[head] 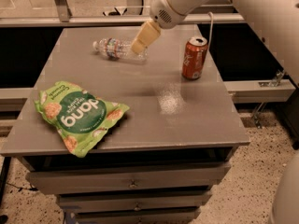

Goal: Place water bottle upright

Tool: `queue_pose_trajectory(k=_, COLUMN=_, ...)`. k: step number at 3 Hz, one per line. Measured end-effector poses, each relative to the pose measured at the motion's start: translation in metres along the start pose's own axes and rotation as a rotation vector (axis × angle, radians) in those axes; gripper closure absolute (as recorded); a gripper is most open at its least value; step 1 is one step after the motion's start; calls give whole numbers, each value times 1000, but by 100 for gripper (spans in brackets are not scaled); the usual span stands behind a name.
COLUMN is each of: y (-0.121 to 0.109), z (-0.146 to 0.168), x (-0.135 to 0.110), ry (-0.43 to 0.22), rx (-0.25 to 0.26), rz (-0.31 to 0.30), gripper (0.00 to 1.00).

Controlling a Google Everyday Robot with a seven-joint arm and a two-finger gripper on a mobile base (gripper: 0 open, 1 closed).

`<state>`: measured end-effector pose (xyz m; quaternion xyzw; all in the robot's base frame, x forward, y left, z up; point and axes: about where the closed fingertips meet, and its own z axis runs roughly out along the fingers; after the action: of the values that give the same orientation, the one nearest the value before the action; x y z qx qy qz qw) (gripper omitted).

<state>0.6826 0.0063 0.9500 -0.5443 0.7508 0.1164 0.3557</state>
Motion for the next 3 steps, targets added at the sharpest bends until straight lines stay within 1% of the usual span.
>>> queue_pose_trajectory(k=1, y=-1, z=28, x=-30, ry=-75, rx=-8, rz=34, gripper=0)
queue_pose_trajectory(k=2, y=-5, z=51, x=-53, ry=-102, rx=-13, rz=66, gripper=0)
queue_pose_trajectory(k=3, y=-4, z=79, x=-72, ry=-89, rx=-25, rz=58, gripper=0)
